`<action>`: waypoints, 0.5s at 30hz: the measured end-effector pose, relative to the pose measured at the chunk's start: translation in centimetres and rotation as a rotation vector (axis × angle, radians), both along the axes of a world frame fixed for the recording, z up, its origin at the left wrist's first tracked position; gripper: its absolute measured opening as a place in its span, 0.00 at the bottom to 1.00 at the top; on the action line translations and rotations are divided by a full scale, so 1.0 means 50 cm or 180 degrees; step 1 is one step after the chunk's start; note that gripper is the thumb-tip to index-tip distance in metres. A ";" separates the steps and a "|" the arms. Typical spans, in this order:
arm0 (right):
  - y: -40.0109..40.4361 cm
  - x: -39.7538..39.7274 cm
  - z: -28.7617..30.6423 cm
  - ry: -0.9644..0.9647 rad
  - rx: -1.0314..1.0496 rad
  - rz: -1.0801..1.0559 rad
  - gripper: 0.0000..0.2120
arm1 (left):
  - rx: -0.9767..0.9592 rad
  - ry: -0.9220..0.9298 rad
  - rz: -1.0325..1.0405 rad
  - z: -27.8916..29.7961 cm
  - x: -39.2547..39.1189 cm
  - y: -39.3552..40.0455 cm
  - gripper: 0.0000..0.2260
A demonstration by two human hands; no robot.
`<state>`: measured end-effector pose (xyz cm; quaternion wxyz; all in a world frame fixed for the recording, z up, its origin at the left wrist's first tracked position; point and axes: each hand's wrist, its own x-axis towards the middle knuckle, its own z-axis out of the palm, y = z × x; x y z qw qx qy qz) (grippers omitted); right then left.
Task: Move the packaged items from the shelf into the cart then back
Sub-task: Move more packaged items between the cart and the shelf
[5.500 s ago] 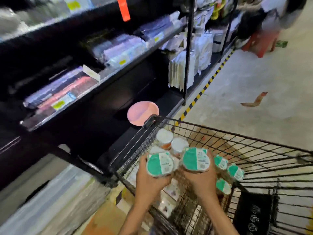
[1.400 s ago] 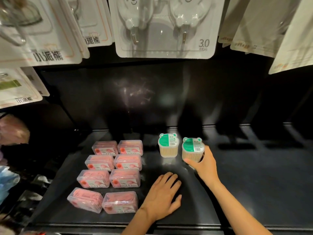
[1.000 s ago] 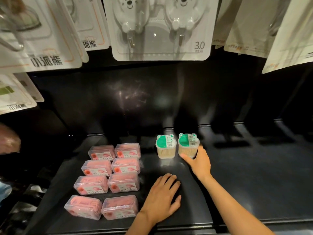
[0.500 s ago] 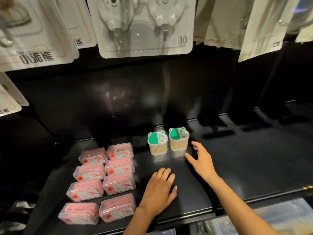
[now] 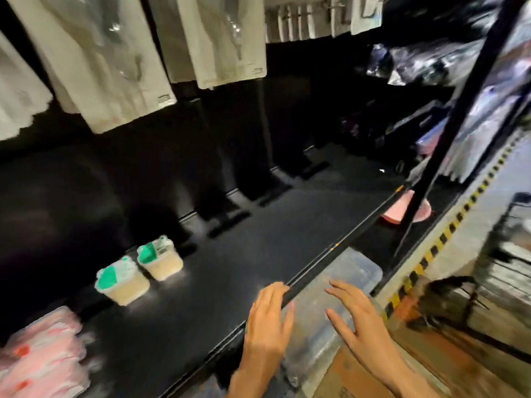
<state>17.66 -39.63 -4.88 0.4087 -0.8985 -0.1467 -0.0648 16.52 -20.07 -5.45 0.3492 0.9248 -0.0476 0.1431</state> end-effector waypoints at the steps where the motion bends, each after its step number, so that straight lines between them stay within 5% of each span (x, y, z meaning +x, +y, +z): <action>1: -0.058 -0.023 -0.002 0.0056 0.0028 -0.0166 0.18 | -0.0131 0.0215 -0.0167 0.003 0.002 -0.068 0.28; 4: -0.244 -0.090 -0.012 0.0132 -0.0050 -0.0605 0.26 | -0.0396 0.0672 -0.0478 0.002 -0.004 -0.271 0.45; 9: -0.528 -0.214 -0.027 0.0396 -0.0136 -0.1409 0.31 | -0.0780 0.0622 -0.1225 -0.029 -0.055 -0.551 0.17; 12: -0.644 -0.275 -0.032 0.0728 -0.0067 -0.1841 0.34 | -0.0825 0.0363 -0.1456 -0.065 -0.071 -0.661 0.21; 15: -0.725 -0.309 -0.031 0.0749 -0.0037 -0.2148 0.32 | -0.0137 -0.0144 -0.1938 -0.083 -0.058 -0.740 0.19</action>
